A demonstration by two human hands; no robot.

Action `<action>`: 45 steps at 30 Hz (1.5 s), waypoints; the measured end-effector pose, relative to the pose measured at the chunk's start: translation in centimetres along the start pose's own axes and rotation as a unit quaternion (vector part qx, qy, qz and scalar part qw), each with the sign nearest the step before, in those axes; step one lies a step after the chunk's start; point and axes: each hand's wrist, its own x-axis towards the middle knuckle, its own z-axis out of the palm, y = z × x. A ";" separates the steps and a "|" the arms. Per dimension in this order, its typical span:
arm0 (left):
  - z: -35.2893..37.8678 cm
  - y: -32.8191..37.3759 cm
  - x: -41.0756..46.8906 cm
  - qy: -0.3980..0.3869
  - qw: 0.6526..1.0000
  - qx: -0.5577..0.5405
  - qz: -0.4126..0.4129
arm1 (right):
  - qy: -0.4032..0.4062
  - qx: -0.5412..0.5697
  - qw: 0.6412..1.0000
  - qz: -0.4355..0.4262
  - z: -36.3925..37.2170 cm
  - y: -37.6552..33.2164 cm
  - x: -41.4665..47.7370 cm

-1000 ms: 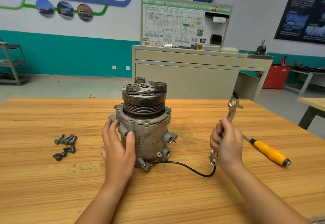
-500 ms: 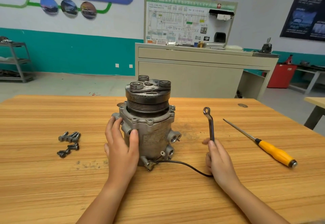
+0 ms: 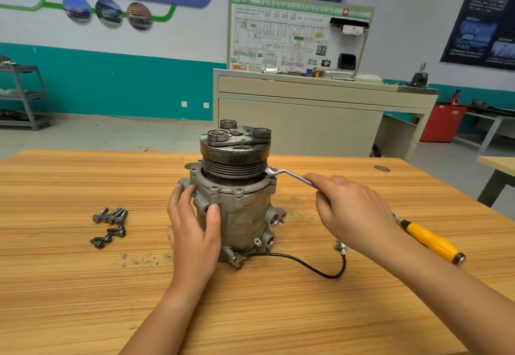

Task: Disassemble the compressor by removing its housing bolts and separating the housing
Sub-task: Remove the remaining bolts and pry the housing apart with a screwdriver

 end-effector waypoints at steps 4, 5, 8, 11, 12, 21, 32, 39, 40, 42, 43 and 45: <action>0.0 0.0 0.1 0.001 1.000 0.000 -0.001 | 0.016 -0.078 0.997 0.006 -1.0 0.0 0.2; 0.0 0.0 0.1 0.000 1.000 0.001 -0.003 | 0.005 -0.102 0.995 0.001 -1.2 -0.1 0.3; -0.1 0.1 0.0 -0.003 1.000 0.000 -0.003 | -0.023 -0.151 0.988 -0.009 -1.6 -0.6 0.4; -0.1 0.0 0.0 -0.003 1.000 0.002 -0.004 | -0.040 -0.206 0.978 -0.012 -2.4 -1.1 0.7; -0.1 0.0 0.1 -0.003 1.000 0.002 -0.004 | -0.051 -0.219 0.974 -0.013 -2.7 -1.4 0.8; -0.1 0.7 0.3 0.005 0.999 -0.035 -0.021 | -0.182 -0.305 0.929 -0.103 -4.8 -5.5 1.0; 0.6 1.0 1.7 0.015 0.997 -0.058 -0.037 | -0.125 -0.329 0.915 -0.196 -3.7 -0.3 3.9; 0.1 0.6 1.3 0.025 0.998 -0.061 -0.024 | -0.017 -0.262 0.935 -0.237 -0.4 4.0 7.9; 0.1 0.6 1.3 0.026 0.997 -0.062 -0.023 | 0.025 -0.227 0.940 -0.252 0.4 4.2 8.5; 0.0 0.7 1.3 0.028 0.997 -0.072 -0.024 | 0.147 -0.114 0.945 -0.269 2.4 4.1 9.5; 0.0 0.7 1.2 0.028 0.996 -0.081 -0.026 | 0.197 -0.074 0.939 -0.273 3.3 3.5 10.1; -0.1 0.8 1.0 0.023 0.995 -0.091 -0.022 | 0.229 -0.011 0.938 -0.259 5.4 2.0 10.9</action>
